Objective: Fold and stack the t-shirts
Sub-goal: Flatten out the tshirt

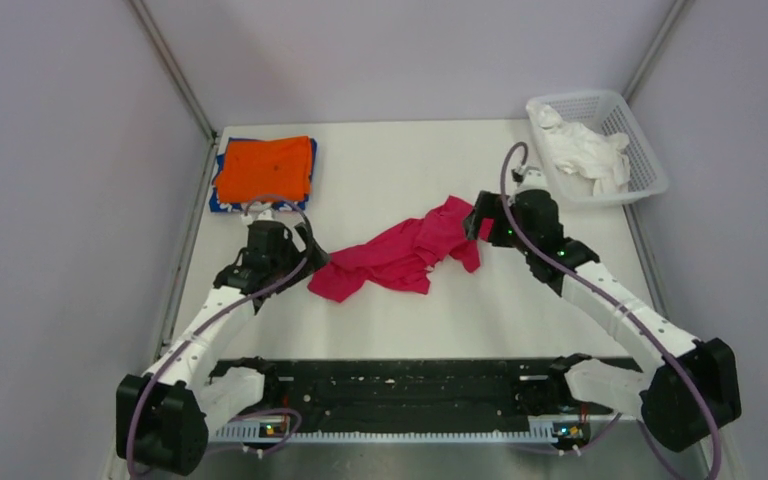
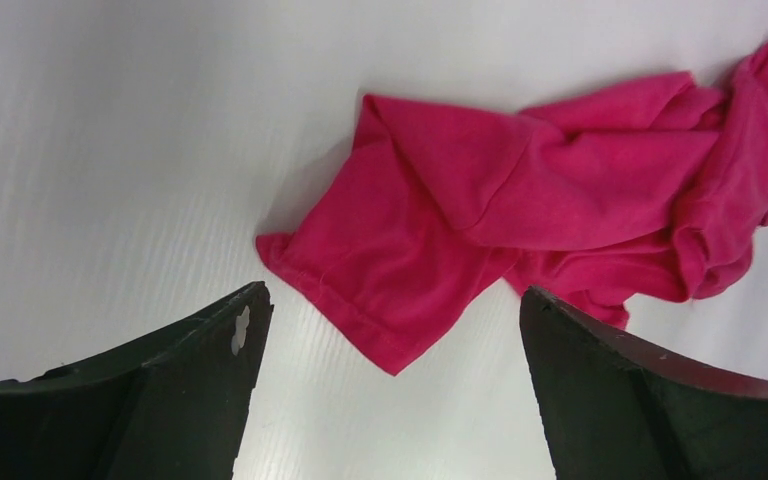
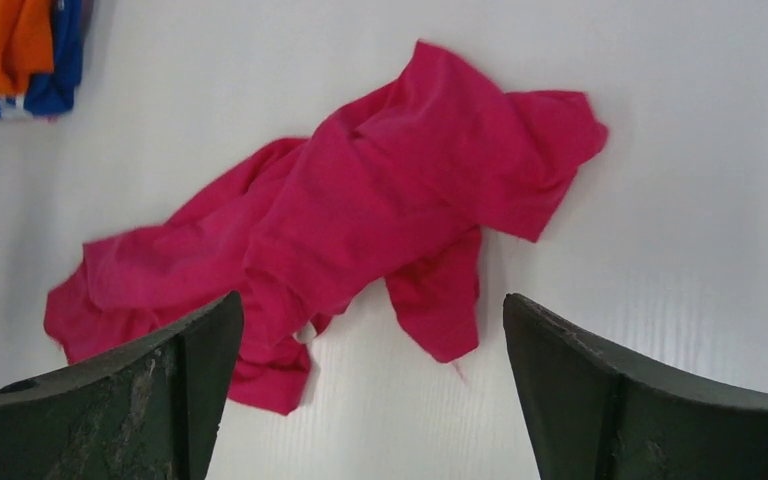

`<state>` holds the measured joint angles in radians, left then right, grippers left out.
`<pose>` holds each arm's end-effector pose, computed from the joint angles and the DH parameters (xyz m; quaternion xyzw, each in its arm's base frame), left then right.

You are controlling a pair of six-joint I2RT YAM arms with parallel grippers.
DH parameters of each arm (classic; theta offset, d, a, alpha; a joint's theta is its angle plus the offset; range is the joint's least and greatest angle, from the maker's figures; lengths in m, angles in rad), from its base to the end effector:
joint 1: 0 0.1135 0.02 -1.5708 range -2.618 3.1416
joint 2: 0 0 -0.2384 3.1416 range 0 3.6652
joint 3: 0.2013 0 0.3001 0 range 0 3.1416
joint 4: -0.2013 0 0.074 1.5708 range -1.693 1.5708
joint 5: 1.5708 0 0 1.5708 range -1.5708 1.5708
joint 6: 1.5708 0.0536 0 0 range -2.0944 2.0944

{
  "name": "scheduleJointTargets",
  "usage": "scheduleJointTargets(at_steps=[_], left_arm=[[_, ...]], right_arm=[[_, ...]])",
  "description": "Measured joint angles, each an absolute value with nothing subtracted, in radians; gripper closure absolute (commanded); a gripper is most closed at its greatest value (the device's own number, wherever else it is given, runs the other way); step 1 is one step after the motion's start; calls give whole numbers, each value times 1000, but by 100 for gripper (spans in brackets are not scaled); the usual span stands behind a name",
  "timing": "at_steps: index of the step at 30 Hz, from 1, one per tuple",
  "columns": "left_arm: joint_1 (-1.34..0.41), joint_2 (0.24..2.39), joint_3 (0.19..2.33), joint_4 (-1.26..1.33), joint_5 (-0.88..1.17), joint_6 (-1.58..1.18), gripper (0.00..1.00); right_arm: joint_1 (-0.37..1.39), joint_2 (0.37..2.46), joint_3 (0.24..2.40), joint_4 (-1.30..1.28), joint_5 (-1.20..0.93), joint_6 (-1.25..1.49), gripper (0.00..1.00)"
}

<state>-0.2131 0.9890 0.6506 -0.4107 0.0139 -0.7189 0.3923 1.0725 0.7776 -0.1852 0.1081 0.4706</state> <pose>0.2732 -0.0599 0.1848 -0.2267 0.8883 -0.1851 0.3539 0.2958 0.1161 0.2361 0.0614 0.8519 0.1746 0.4898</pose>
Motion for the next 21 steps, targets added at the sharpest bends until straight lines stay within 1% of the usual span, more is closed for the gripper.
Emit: scheduleJointTargets(at_steps=[2, 5, 11, 16, 18, 20, 21], left_arm=[[-227, 1011, 630, -423, 15, -731, 4], [-244, 1026, 583, -435, 15, -748, 6], [-259, 1096, 533, -410, 23, -773, 10], [-263, 1212, 546, -305, 44, -784, 15], [-268, 1250, 562, -270, 49, -784, 17], [-278, 1285, 579, -242, 49, -783, 21], [-286, 1303, 588, -225, 51, -783, 25]], right_arm=[[451, 1128, 786, -176, 88, 445, 3], [572, 1248, 838, -191, 112, 396, 6], [770, 1492, 1010, -227, 242, 312, 16], [834, 1651, 1103, -235, 332, 287, 23], [841, 1698, 1119, -241, 352, 283, 24], [842, 1732, 1125, -252, 375, 284, 27], [842, 1745, 1126, -253, 387, 284, 28]])
